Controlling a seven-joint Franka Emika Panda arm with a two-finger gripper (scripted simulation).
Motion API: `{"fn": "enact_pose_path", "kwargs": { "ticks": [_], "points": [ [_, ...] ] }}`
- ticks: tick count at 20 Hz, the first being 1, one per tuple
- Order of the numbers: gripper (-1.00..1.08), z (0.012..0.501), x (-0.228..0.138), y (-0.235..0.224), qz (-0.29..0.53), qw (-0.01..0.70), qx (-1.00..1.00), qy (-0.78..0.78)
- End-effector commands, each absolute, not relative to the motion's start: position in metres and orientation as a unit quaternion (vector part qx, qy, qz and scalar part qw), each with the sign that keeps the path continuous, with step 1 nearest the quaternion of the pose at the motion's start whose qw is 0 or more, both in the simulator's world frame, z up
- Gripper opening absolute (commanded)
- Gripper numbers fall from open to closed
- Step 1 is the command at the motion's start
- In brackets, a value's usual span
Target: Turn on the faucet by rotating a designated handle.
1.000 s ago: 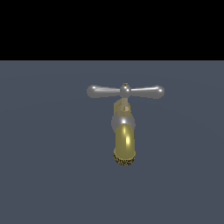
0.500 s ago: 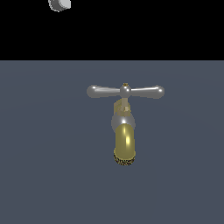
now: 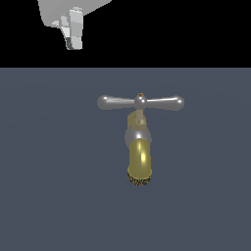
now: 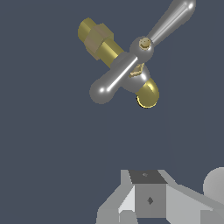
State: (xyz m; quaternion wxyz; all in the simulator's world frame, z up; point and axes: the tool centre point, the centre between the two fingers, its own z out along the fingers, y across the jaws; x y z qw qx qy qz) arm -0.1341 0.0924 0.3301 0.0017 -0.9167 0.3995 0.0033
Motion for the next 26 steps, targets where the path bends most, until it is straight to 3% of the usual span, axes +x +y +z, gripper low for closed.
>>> {"fn": "enact_pose_path", "kwargs": {
  "ticks": [1, 26],
  "points": [
    [-1.0, 0.319, -0.123, 0.094, 0.003, 0.002, -0.905, 0.426],
    [-1.0, 0.222, -0.023, 0.077, 0.001, 0.001, -0.761, 0.649]
  ]
}}
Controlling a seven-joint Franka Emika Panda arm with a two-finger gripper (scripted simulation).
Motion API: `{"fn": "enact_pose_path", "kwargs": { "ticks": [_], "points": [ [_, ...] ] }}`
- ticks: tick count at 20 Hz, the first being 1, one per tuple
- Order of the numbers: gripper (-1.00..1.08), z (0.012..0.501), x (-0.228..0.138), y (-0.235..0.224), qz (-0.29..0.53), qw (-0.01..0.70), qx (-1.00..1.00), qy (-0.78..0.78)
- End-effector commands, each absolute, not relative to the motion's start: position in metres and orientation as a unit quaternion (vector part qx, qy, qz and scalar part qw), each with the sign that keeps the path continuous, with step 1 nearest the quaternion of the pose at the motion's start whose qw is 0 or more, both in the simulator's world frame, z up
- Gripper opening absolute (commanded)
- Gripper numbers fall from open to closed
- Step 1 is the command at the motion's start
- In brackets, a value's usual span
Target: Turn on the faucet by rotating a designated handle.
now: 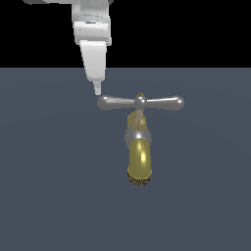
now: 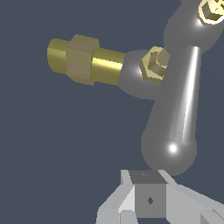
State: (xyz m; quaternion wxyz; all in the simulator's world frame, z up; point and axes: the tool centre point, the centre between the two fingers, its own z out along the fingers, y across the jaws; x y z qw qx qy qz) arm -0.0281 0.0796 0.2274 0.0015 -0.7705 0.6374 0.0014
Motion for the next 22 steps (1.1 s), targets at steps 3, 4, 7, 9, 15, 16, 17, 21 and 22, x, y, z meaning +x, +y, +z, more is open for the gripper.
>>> {"fn": "enact_pose_path", "kwargs": {
  "ticks": [3, 4, 7, 9, 15, 16, 17, 21, 22],
  "points": [
    [-1.0, 0.214, -0.014, 0.073, 0.0, 0.001, -0.745, 0.667],
    [-1.0, 0.211, -0.012, 0.071, 0.0, 0.001, -0.741, 0.672],
    [-1.0, 0.205, -0.006, 0.067, 0.0, 0.0, -0.728, 0.685],
    [-1.0, 0.202, -0.003, 0.065, 0.0, 0.0, -0.722, 0.692],
    [-1.0, 0.198, 0.001, 0.062, 0.0, 0.0, -0.713, 0.701],
    [-1.0, 0.198, 0.002, 0.062, 0.0, 0.0, -0.713, 0.701],
    [-1.0, 0.198, 0.002, 0.062, 0.0, 0.0, -0.713, 0.701],
    [-1.0, 0.198, -0.002, 0.062, 0.0, 0.0, -0.713, 0.701],
    [-1.0, 0.198, -0.005, 0.062, 0.0, 0.0, -0.713, 0.701]
  ]
}}
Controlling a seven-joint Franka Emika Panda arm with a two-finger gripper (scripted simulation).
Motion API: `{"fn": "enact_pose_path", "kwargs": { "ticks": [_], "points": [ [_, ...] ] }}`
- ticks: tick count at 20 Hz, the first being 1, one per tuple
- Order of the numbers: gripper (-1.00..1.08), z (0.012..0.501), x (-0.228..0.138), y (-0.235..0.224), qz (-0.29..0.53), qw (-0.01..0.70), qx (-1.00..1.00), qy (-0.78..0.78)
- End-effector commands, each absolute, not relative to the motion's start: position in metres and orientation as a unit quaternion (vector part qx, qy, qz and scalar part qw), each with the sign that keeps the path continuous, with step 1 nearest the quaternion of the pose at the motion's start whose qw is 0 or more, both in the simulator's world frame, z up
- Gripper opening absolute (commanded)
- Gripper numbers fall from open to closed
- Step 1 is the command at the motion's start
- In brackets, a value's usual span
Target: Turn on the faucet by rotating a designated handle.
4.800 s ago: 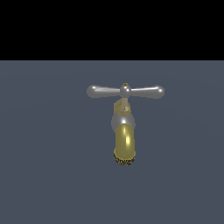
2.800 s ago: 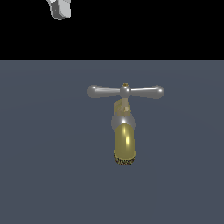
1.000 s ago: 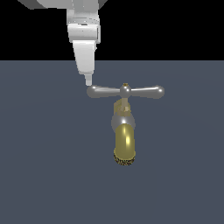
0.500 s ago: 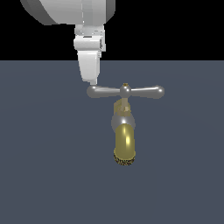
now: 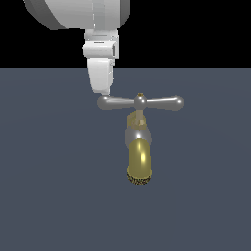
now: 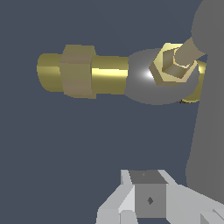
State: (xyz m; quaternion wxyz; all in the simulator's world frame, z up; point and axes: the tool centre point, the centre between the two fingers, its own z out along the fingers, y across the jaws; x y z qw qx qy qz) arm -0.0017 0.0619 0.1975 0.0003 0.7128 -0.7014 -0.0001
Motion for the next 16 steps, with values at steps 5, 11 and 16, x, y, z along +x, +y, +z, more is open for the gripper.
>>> {"fn": "enact_pose_path", "kwargs": {
  "ticks": [5, 11, 16],
  "points": [
    [-1.0, 0.198, -0.02, 0.064, 0.0, 0.0, 0.713, -0.701],
    [-1.0, 0.198, -0.039, 0.065, 0.0, 0.0, 0.713, -0.701],
    [-1.0, 0.198, -0.055, 0.066, 0.0, 0.0, 0.713, -0.701]
  ]
}}
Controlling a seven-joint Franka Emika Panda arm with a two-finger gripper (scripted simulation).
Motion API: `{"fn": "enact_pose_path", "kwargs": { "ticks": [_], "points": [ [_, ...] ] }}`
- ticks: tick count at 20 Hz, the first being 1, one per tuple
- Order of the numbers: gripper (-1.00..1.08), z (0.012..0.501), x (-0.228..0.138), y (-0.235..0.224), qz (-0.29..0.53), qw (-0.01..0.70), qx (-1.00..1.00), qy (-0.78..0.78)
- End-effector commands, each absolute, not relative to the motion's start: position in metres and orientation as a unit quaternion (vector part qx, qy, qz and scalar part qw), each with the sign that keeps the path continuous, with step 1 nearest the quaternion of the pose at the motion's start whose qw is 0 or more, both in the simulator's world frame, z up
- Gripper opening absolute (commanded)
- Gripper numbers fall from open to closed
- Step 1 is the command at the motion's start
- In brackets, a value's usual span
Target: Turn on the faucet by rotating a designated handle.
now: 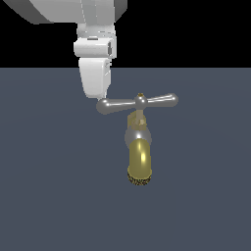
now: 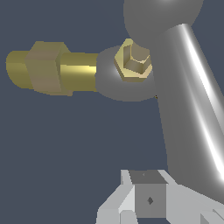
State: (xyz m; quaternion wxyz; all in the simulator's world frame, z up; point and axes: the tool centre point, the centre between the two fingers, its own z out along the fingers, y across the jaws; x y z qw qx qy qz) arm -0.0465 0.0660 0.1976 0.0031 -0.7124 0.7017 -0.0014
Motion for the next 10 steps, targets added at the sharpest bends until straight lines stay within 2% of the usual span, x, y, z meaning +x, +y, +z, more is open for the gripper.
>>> {"fn": "enact_pose_path", "kwargs": {
  "ticks": [1, 10],
  "points": [
    [-1.0, 0.198, -0.058, 0.067, 0.0, 0.0, -0.713, 0.701],
    [-1.0, 0.198, -0.086, 0.069, 0.0, 0.0, -0.713, 0.701]
  ]
}}
